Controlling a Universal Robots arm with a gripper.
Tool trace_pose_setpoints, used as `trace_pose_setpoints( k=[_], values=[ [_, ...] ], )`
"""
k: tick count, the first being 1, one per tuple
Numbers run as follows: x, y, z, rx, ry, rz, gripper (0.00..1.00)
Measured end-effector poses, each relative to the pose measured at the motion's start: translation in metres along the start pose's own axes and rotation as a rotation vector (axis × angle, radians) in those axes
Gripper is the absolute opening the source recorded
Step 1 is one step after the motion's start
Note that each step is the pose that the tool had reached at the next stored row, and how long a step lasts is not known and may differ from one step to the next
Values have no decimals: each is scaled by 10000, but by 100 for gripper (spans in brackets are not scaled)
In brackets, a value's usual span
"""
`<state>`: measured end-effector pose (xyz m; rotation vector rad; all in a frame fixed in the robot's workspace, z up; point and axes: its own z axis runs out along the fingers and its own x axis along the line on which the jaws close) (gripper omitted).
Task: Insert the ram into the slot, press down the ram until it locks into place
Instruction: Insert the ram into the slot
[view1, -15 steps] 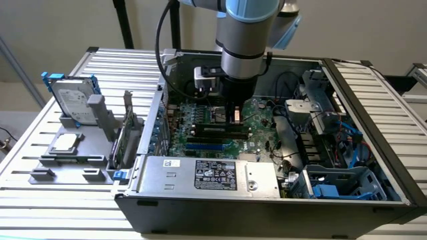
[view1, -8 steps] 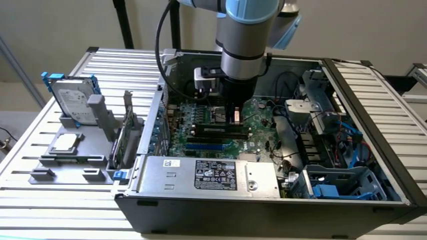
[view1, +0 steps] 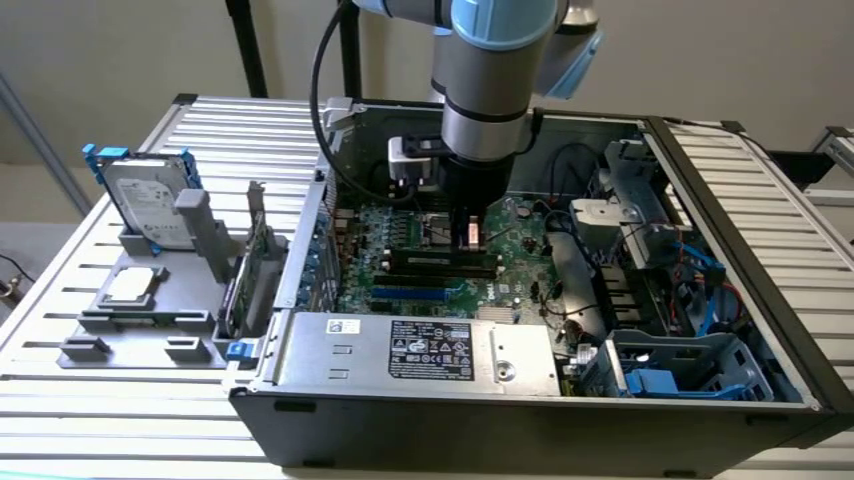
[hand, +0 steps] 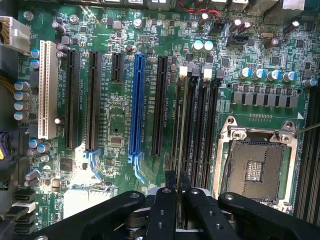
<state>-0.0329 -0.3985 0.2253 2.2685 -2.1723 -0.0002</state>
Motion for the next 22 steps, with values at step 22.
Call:
trace_pose_setpoints(
  k=[22],
  values=[
    [-11, 0, 48, -1, 0, 11, 15]
  ],
)
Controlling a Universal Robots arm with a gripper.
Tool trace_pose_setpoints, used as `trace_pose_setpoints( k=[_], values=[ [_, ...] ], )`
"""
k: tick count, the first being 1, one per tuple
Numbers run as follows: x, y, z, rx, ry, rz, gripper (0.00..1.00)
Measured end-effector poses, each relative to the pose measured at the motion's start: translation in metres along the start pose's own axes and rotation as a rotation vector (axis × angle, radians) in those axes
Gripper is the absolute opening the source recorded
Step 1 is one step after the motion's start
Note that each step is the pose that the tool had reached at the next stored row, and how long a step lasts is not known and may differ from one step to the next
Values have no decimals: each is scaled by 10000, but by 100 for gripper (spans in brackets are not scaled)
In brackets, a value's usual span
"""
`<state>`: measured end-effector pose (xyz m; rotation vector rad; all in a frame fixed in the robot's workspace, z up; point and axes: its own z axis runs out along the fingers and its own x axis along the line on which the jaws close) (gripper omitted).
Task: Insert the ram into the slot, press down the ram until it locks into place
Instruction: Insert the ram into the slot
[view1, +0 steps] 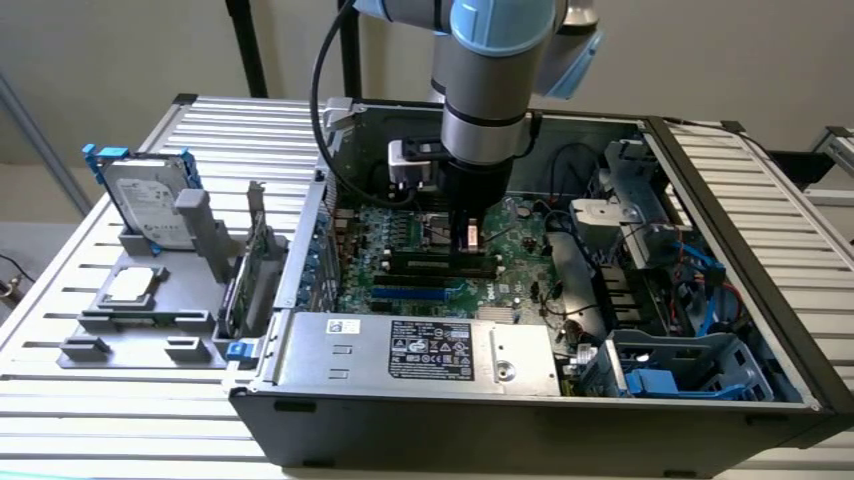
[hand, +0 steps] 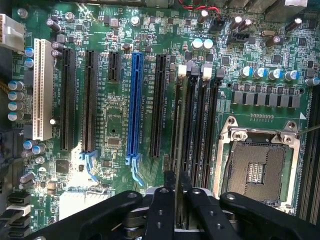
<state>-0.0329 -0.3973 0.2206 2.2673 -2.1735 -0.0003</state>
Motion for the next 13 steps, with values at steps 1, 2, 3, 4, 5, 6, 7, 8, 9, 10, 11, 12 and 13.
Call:
trace_pose_setpoints(
  k=[1, 2, 3, 4, 5, 6, 7, 8, 9, 10, 11, 12, 13],
  values=[
    [0, 0, 0, 1, 0, 0, 22],
    [0, 0, -3, 1, -1, 0, 22],
    [0, 0, -15, 0, -7, 1, 22],
    [0, 1, -42, -5, -10, 2, 22],
    [0, 2, -73, -9, -14, 1, 22],
    [0, 7, -110, -12, -15, 0, 22],
    [-1, 16, -144, -14, -19, 1, 22],
    [-1, 28, -170, -18, -24, 1, 22],
    [-1, 41, -187, -29, -31, 0, 22],
    [-2, 57, -201, -51, -39, 0, 22],
    [-2, 73, -210, -79, -49, 0, 22],
    [-3, 90, -218, -112, -57, 0, 22],
    [-4, 108, -224, -147, -62, 0, 22]
  ],
)
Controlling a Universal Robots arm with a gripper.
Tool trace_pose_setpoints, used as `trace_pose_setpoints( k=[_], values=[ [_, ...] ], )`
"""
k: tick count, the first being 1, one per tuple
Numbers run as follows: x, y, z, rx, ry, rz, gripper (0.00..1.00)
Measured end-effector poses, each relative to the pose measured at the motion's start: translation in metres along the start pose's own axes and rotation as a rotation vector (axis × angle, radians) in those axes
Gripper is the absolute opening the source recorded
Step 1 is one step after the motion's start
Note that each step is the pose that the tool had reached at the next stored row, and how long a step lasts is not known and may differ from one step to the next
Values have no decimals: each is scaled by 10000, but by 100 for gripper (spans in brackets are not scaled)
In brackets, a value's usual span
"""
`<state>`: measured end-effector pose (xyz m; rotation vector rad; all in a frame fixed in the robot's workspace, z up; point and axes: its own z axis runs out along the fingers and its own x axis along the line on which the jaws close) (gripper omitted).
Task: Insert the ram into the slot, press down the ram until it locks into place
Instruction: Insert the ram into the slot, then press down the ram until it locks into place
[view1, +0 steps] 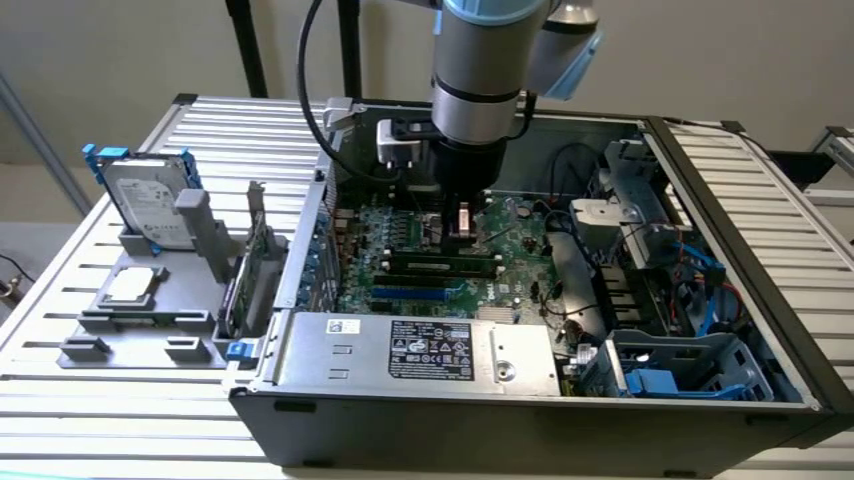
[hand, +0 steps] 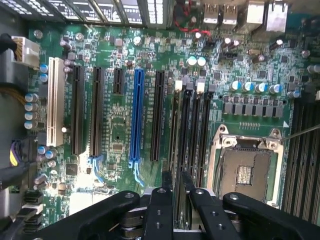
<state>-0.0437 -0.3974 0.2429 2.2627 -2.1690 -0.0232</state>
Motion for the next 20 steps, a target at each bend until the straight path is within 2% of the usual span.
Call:
trace_pose_setpoints(
  k=[3, 4, 7, 20],
  values=[
    [-1, 24, -16, -84, -5, 0, 22],
    [-2, 24, -18, -92, -8, 0, 22],
    [-1, 24, -19, -95, -8, 2, 10],
    [-8, 23, -6, -95, -7, 0, 10]
  ],
)
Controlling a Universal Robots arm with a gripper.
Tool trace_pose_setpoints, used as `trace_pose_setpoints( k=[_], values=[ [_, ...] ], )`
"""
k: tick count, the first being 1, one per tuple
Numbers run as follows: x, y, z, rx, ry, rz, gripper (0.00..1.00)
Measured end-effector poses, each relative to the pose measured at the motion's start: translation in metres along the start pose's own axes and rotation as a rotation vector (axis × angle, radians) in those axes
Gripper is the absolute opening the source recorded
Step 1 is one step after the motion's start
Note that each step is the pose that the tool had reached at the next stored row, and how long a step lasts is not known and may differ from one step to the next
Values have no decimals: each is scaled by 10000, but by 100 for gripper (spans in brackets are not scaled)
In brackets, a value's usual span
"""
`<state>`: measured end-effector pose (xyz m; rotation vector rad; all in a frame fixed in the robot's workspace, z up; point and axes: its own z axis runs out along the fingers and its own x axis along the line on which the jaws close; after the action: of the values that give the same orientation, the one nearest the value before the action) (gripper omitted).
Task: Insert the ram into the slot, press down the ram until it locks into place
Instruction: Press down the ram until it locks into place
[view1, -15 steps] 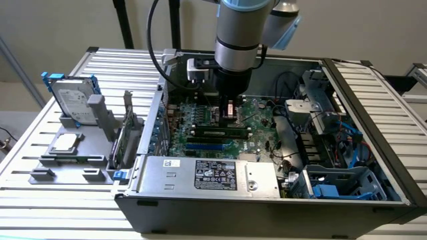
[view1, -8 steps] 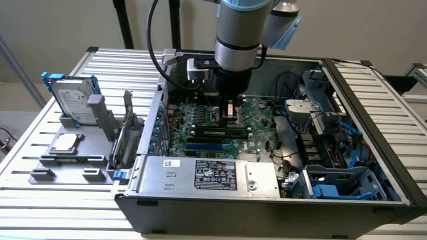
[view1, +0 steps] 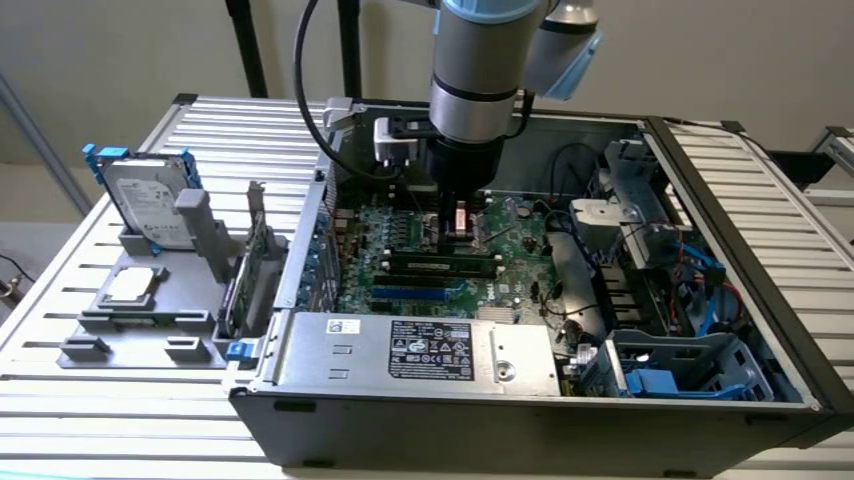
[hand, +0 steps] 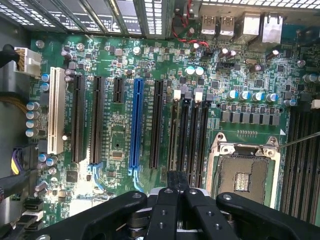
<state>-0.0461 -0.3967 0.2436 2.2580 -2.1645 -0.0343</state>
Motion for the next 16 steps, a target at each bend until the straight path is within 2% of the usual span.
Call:
trace_pose_setpoints(
  k=[16],
  values=[
    [-6, -3, 121, 2, 0, 0, 10]
  ],
)
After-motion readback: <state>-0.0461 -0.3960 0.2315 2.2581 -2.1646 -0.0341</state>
